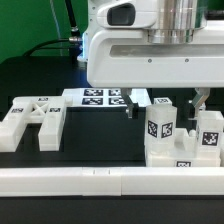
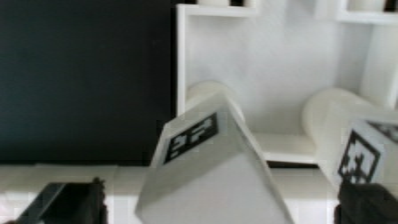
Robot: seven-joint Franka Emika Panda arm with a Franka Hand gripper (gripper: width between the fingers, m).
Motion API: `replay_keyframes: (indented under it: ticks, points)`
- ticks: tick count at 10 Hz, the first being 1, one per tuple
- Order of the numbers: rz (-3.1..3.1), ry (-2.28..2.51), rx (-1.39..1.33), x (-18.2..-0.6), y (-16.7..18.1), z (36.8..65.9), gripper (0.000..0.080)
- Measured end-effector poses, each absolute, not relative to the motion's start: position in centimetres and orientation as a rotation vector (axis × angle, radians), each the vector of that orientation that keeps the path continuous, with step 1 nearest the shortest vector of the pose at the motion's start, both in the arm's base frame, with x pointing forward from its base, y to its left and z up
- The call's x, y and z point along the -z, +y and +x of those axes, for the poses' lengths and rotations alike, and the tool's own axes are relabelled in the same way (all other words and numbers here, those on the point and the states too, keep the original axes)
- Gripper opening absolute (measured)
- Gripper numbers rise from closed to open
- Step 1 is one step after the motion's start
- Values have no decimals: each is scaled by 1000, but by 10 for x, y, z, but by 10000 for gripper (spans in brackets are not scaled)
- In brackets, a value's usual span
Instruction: Assemble chair
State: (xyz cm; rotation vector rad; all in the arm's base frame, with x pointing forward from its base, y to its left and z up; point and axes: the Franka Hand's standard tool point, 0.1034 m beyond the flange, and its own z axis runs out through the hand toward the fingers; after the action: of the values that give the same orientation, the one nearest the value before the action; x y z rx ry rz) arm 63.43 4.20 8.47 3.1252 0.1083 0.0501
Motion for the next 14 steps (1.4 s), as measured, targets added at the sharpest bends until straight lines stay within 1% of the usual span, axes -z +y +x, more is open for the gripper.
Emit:
replay_keyframes:
  ticks: [3, 4, 5, 6, 7, 9, 14]
  points:
    - [3106, 323, -48, -85, 41, 634, 649]
    - [3106, 326, -48, -85, 42, 634, 529]
    - [3106, 324, -48, -85, 41, 634, 389]
    - [3107, 324, -48, -85, 41, 634, 389]
    - [3107, 323, -48, -85, 41, 634, 287]
    - [3111, 296, -48, -85, 41, 634, 289]
    - [3108, -553, -43, -83, 40, 634, 291]
